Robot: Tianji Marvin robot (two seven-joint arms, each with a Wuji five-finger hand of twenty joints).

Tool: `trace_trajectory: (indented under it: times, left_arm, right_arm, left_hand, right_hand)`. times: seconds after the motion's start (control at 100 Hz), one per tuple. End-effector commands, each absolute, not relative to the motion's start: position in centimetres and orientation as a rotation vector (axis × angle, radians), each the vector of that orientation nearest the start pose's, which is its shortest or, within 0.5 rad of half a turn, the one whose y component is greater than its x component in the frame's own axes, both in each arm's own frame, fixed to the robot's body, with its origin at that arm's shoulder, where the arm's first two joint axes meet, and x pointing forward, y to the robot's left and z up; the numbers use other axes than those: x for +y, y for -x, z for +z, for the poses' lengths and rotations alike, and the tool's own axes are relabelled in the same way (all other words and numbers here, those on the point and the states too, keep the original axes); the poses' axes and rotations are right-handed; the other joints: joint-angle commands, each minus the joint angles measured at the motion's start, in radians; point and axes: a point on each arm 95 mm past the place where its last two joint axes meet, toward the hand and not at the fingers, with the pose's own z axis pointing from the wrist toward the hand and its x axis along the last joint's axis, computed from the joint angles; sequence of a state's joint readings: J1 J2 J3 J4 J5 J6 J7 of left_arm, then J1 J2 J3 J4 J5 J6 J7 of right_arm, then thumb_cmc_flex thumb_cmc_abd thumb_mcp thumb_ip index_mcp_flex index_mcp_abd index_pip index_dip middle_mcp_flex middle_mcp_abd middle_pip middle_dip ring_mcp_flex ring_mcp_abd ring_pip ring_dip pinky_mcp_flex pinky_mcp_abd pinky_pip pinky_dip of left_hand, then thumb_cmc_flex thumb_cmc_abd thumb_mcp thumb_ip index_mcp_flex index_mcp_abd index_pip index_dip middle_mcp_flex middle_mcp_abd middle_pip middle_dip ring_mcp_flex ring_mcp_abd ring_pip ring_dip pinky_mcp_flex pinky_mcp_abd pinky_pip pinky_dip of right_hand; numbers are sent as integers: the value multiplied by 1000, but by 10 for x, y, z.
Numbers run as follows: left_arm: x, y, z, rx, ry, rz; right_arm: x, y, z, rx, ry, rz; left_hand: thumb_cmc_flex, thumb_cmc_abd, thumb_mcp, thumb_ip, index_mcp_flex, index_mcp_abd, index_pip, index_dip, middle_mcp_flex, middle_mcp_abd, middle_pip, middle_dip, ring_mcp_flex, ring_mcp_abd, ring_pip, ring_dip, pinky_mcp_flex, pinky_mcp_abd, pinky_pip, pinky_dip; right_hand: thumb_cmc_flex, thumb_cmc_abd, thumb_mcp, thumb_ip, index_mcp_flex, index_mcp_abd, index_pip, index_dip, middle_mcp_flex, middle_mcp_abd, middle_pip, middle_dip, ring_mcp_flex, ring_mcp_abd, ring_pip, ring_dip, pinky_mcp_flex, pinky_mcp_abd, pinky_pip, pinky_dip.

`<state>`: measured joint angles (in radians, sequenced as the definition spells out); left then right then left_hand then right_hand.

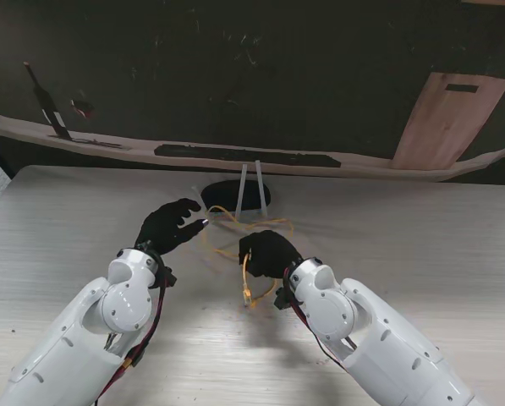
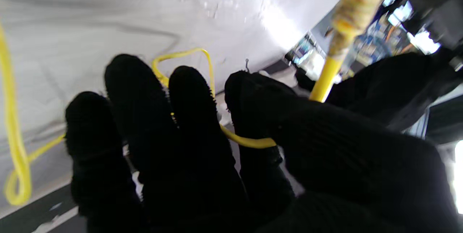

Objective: Untangle the Ethernet cable and plug it into the router

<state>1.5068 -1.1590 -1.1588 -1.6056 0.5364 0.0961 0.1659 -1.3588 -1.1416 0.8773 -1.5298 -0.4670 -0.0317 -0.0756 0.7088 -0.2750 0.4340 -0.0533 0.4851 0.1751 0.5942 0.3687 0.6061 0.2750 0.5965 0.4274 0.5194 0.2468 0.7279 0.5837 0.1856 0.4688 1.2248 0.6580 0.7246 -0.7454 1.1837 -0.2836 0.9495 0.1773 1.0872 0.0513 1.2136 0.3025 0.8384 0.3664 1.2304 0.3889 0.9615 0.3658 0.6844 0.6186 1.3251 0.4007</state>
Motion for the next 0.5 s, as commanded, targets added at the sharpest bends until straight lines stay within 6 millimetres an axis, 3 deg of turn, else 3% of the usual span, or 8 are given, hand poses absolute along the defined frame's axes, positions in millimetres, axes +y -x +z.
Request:
trace_trajectory:
  times: [0.0,0.1,0.18,0.35,0.49]
  left_arm:
    - [-31,-410,-304,1072,1647,-1842]
    - [-39,-404,-305,1141,1732,-1903]
    - [-46,-402,-307,1218,1777,-1925]
    - [-63,-403,-313,1306,1885,-1982]
    - [-74,-403,-316,1332,1989,-2030]
  right_arm:
    - [119,-402,-316,-1690,1773,-2317]
    - [115,-400,-310,-1646,1824,-2395]
    - [115,-398,-307,-1601,1881,-2456]
    - [113,-393,-304,-1610,1913,-2506]
    - [111,-392,-303,-1667,1894,-2519]
  left_hand:
    - [11,32,-29,25,57,13,44,26,74,29,43,28,64,260,54,24,50,21,66,46]
    - [-25,48,-74,28,90,37,35,23,123,48,44,24,102,283,78,24,85,43,80,70]
    - [-69,53,-118,39,70,90,-95,-40,108,68,-20,-16,93,288,42,-5,75,43,49,72]
    - [-121,47,-125,41,83,113,-182,-86,80,81,-80,-47,52,274,-43,-59,28,38,-28,28]
    - [-130,46,-127,39,102,115,-185,-89,95,87,-83,-50,63,282,-47,-67,27,45,-33,22]
  right_hand:
    - [-12,7,28,-28,51,46,35,17,39,63,29,19,49,42,29,2,16,70,44,3]
    - [-18,19,31,-29,53,78,41,41,51,85,51,26,49,51,84,13,50,79,63,11]
    - [-33,38,33,-32,62,119,56,62,77,106,75,29,48,64,158,32,101,79,83,25]
    - [-68,115,17,-17,82,134,56,156,100,123,125,41,48,70,260,55,161,79,111,62]
    - [-64,116,14,-15,81,138,57,178,102,128,134,44,48,69,277,58,174,79,117,70]
